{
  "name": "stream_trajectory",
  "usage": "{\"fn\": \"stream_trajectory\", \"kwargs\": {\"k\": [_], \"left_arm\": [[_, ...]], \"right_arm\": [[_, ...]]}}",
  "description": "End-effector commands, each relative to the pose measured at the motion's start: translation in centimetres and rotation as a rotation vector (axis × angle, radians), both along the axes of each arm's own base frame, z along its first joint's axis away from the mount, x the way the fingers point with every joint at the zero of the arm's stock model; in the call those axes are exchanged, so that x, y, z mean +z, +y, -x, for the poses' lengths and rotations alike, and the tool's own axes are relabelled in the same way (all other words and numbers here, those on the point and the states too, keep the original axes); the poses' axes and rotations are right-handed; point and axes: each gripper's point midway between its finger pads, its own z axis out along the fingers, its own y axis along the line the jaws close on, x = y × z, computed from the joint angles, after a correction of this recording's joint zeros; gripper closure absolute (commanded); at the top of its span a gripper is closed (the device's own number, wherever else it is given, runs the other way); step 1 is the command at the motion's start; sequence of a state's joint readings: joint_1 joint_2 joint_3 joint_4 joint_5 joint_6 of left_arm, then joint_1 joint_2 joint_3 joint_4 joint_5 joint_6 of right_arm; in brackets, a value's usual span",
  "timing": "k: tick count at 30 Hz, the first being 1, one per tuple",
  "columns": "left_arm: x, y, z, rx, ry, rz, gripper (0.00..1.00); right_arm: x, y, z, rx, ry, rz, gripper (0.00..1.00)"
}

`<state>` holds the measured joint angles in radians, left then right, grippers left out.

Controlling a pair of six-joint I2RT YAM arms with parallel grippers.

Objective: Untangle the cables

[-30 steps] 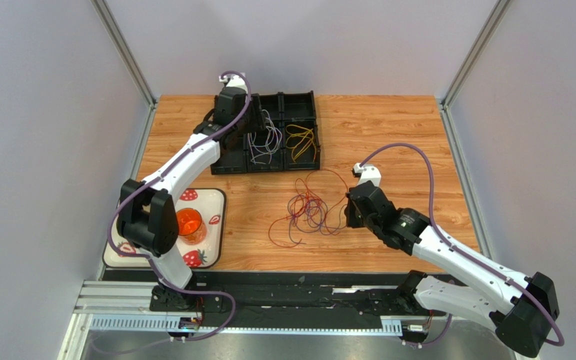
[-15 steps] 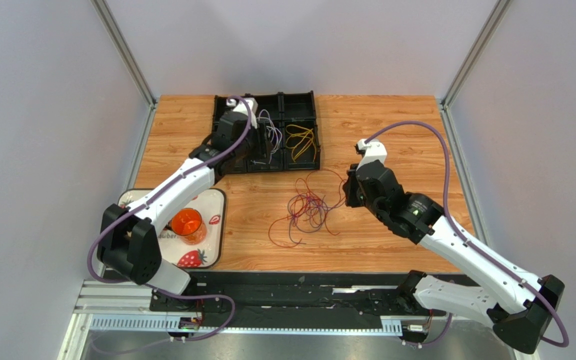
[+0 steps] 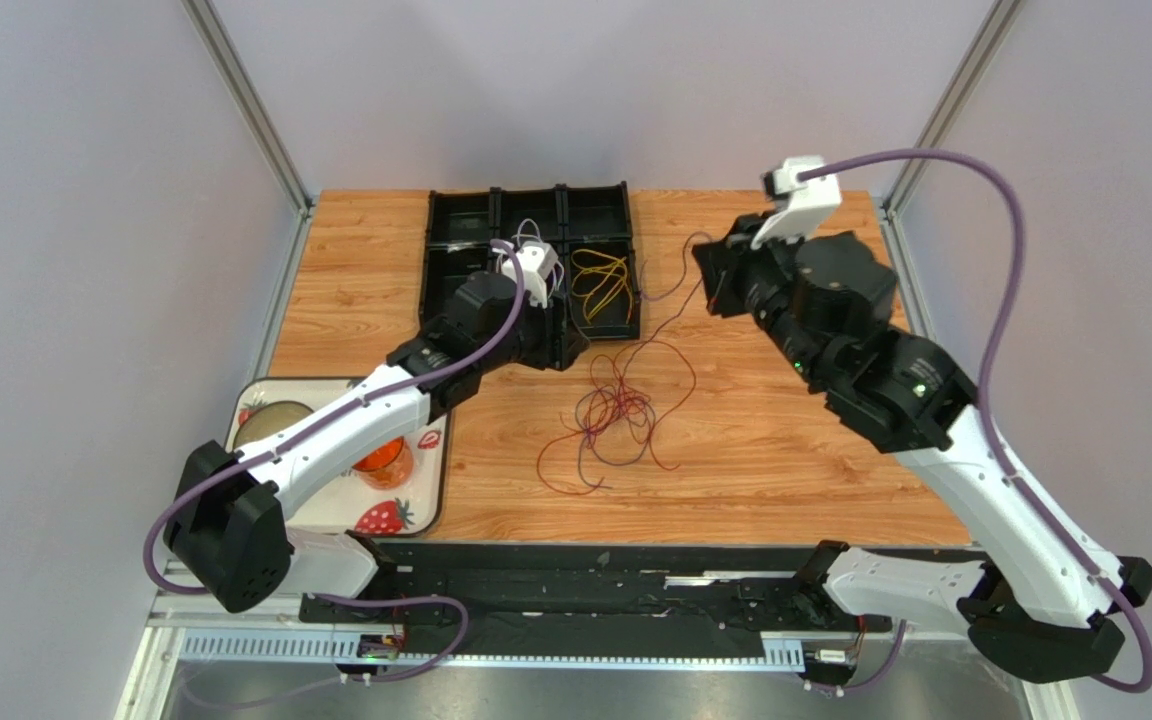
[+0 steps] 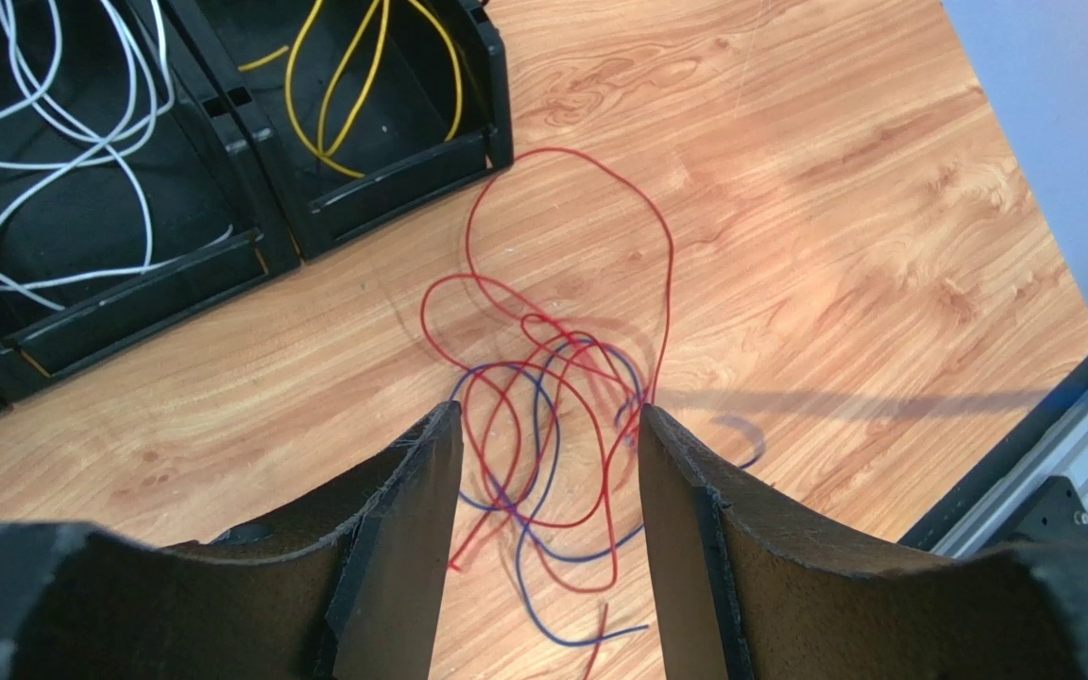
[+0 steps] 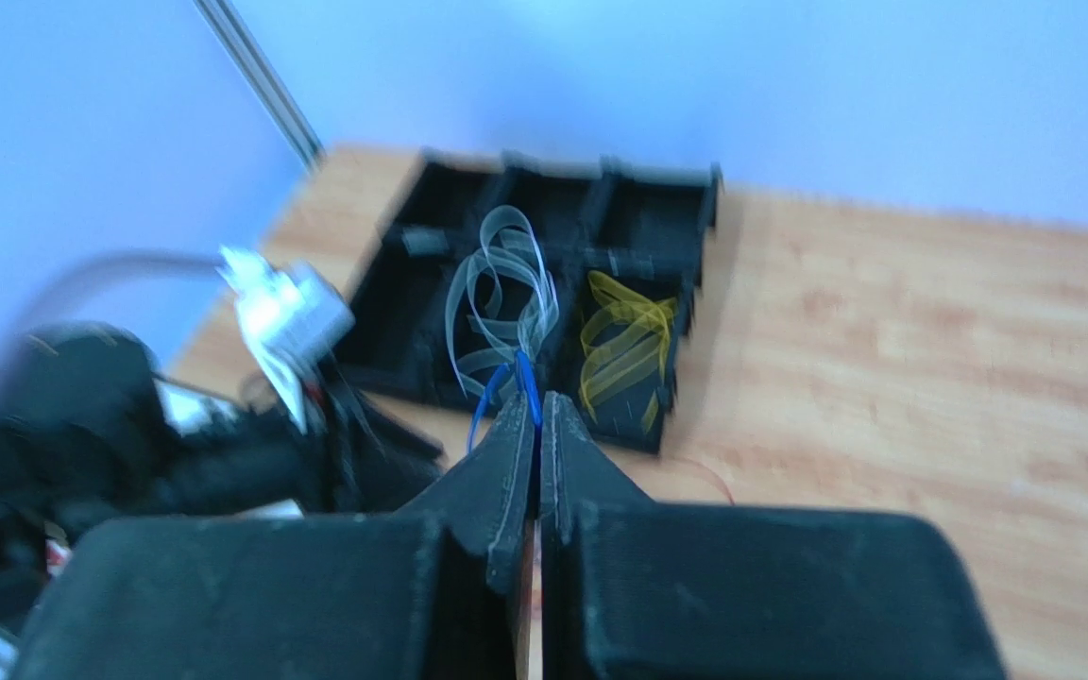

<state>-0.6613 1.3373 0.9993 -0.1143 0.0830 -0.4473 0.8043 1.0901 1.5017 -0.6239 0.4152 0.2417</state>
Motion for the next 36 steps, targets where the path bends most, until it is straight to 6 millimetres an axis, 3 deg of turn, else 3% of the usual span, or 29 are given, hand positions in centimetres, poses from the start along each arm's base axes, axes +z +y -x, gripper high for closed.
{"fn": "stream_trajectory", "kwargs": {"k": [1,4,5,7,10,11,13,21,24,27,36], "left_arm": [[1.8,-0.4,0.6,-0.018,-0.056,0.057,0.43],[1.8,-0.1,0.7,-0.008,-0.060,0.059,0.43],[1.8,-0.1,0.8,-0.009,-0.059,0.060,0.43],[2.0,0.2,1.1,-0.010,-0.070,0.061,0.43],[2.3,0.3,1.6,-0.024,-0.089,0.075,0.43],[2.5,0.3,1.7,-0.027,-0.096,0.084,0.43],[2.0,0.2,2.4,-0.054,-0.086,0.091,0.43],[1.7,-2.2,5.7,-0.212,-0.167,0.160,0.43],[1.3,-3.0,6.9,-0.271,-0.196,0.154,0.43],[1.3,-4.2,8.2,-0.329,-0.238,0.137,0.41],[1.7,-5.6,6.8,-0.252,-0.315,0.080,0.41]], "right_arm": [[11.4,-2.1,1.7,0.007,-0.280,-0.172,1.00],[17.6,-2.8,4.2,0.079,-0.435,-0.295,1.00],[18.7,-2.6,5.0,0.118,-0.468,-0.313,1.00],[20.6,-2.9,6.1,0.152,-0.531,-0.347,1.00],[21.5,-2.5,7.7,0.225,-0.617,-0.374,1.00],[19.9,-2.1,7.4,0.234,-0.603,-0.357,1.00],[19.4,-2.3,7.4,0.226,-0.628,-0.366,1.00],[10.4,-1.0,2.9,0.100,-0.421,-0.267,1.00],[8.5,-0.9,2.0,0.062,-0.369,-0.244,1.00],[7.2,-1.0,1.4,0.032,-0.332,-0.227,1.00],[6.0,-0.8,1.2,0.030,-0.292,-0.224,1.00]]}}
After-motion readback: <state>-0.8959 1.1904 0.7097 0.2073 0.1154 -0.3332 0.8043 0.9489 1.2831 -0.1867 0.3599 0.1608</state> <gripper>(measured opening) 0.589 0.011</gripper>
